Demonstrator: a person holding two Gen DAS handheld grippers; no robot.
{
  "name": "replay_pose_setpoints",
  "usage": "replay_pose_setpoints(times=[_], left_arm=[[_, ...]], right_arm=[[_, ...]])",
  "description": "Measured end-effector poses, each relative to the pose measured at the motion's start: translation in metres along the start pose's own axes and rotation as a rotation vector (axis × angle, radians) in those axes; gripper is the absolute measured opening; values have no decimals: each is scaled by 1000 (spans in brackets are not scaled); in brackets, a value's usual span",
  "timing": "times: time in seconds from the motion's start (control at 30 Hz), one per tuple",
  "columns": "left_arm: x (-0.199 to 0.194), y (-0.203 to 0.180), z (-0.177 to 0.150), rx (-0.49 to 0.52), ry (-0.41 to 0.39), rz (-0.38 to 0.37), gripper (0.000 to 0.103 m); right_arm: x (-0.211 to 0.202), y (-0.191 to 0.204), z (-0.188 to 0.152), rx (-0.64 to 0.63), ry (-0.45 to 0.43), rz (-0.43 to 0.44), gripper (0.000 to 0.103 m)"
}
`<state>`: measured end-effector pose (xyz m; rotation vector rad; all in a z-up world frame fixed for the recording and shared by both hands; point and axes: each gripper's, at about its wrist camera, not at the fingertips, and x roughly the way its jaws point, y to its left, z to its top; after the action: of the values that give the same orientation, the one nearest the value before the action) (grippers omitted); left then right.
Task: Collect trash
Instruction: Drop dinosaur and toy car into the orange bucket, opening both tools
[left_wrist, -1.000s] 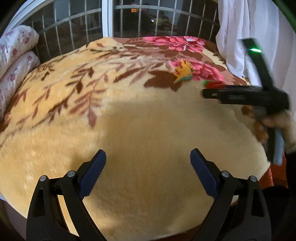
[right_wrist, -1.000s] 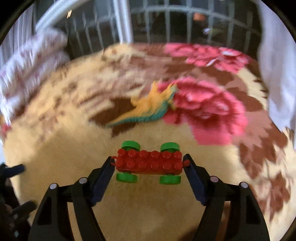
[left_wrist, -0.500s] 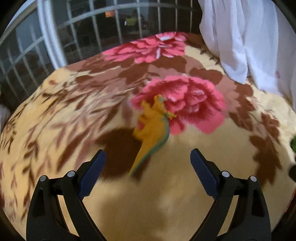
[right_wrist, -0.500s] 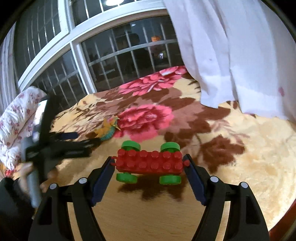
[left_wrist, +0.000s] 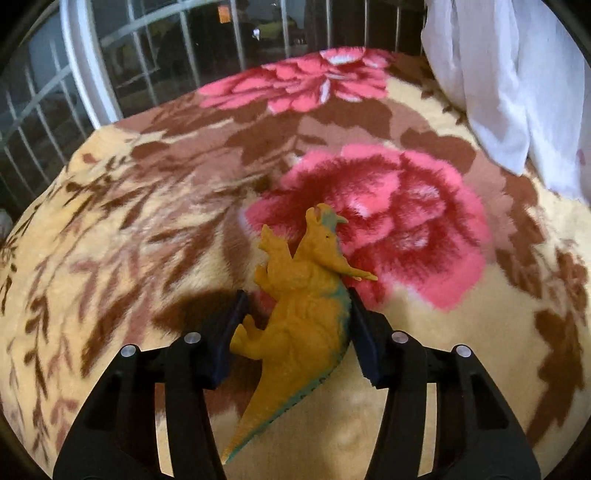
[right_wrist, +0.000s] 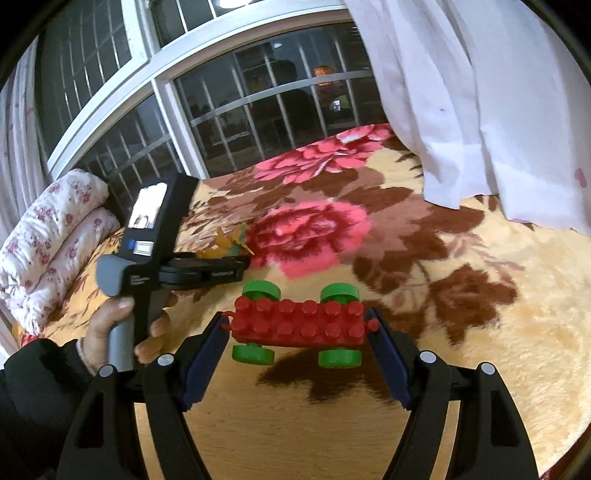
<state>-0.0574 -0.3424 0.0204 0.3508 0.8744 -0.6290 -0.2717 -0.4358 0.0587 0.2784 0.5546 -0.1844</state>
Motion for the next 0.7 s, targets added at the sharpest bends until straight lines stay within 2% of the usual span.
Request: replay_pose_setpoints(times=[0.1,0.37,0.53,0.7], left_arm=[[-28,5,-12,-18,-36,-31,52],[-110,27,-76,-60,-89,-14,52],[-162,33,-133,-66,-154,19,52],[-191,30,-178,-81,-176,-2,52]], right_arm=[[3,5,-2,-8,9,-5,74],[3,30,-12,-35,17,5,74],[-18,58,-33,-75,-5,6,74],[-47,87,-61,-95,-6,57,74]])
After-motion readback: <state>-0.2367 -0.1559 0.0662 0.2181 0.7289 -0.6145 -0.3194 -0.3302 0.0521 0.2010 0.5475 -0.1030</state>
